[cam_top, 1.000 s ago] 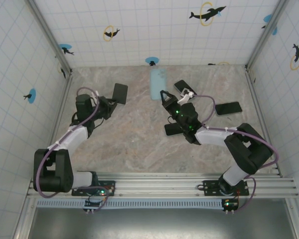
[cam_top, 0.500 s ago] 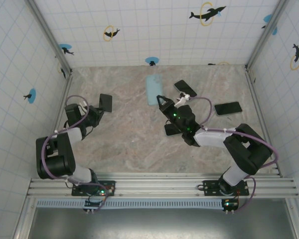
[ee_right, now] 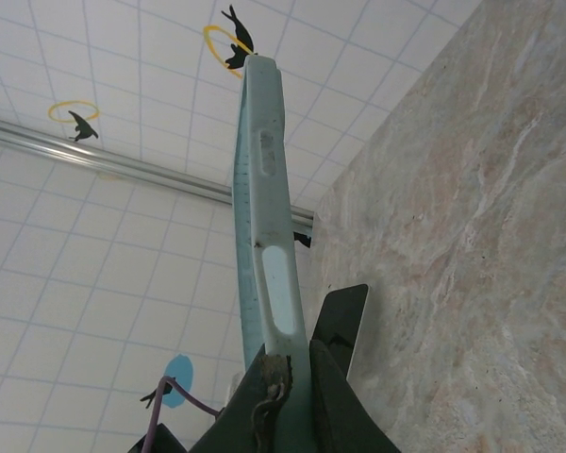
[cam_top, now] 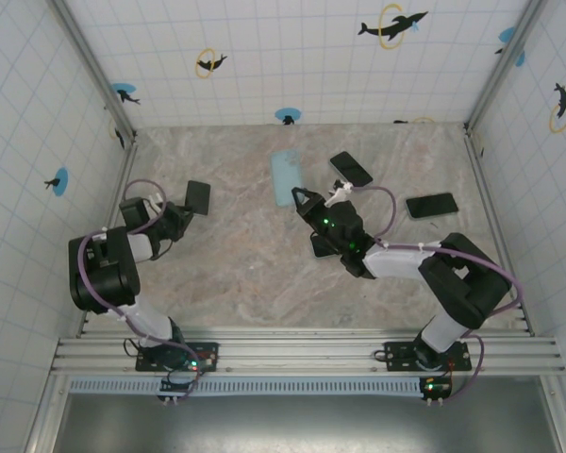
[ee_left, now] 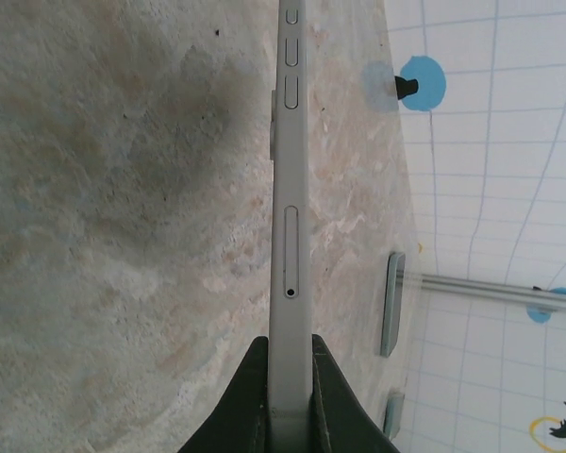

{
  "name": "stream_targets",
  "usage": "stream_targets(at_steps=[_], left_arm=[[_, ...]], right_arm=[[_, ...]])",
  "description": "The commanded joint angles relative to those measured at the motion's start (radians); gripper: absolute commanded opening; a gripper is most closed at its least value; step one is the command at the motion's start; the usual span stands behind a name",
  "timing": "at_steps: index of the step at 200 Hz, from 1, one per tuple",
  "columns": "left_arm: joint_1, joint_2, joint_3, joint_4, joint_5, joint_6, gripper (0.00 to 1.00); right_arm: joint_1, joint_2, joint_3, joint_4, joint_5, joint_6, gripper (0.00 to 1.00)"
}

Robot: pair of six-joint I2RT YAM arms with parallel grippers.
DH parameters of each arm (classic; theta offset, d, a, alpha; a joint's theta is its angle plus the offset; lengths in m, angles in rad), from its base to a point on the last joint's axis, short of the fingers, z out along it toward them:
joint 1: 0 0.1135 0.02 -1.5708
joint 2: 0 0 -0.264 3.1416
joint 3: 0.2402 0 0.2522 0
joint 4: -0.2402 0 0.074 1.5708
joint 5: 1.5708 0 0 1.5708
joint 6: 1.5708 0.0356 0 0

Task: Take the phone out of the phone case

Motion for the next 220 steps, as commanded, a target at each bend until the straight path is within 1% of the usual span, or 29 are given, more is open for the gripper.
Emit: stream_targets(at_steps=[1, 38, 74, 102, 129, 148, 162, 176, 202, 220], left_arm=[[0.013, 0.03, 0.038, 0.091, 0.05, 0.024, 0.0], [0.018, 0.073, 0.063, 0.069, 0.07, 0.012, 0.0], [0.028, 0.088, 0.069, 0.016, 0.051, 0.012, 0.0], [0.03, 0.094, 0.065, 0.008, 0.041, -0.01, 0.0], [0.03, 0.102, 0.073, -0.012, 0.055, -0.02, 0.04], [0.032, 0.109, 0.086, -0.063, 0.052, -0.001, 0.08], [0.032, 0.116, 0.09, -0.078, 0.054, -0.001, 0.13], [0.033, 0.12, 0.095, -0.092, 0.051, -0.001, 0.16], [0.034, 0.128, 0.104, -0.117, 0.052, -0.002, 0.24], [0.032, 0.128, 0.108, -0.133, 0.054, 0.001, 0.27]], right_arm=[[0.011, 0.019, 0.052, 0.003, 0.015, 0.011, 0.04], [0.013, 0.021, 0.047, -0.001, 0.013, 0.012, 0.04], [0.016, 0.01, 0.033, -0.004, 0.017, 0.016, 0.04], [0.019, 0.001, 0.009, 0.011, 0.023, 0.029, 0.04], [0.021, -0.009, 0.002, -0.002, 0.023, 0.033, 0.04], [0.023, -0.015, 0.0, -0.007, 0.022, 0.035, 0.04], [0.025, -0.019, -0.001, -0.013, 0.023, 0.034, 0.04], [0.026, -0.024, -0.007, -0.017, 0.024, 0.033, 0.04], [0.028, -0.032, -0.016, -0.02, 0.031, 0.032, 0.04], [0.03, -0.035, -0.021, -0.019, 0.036, 0.032, 0.04]])
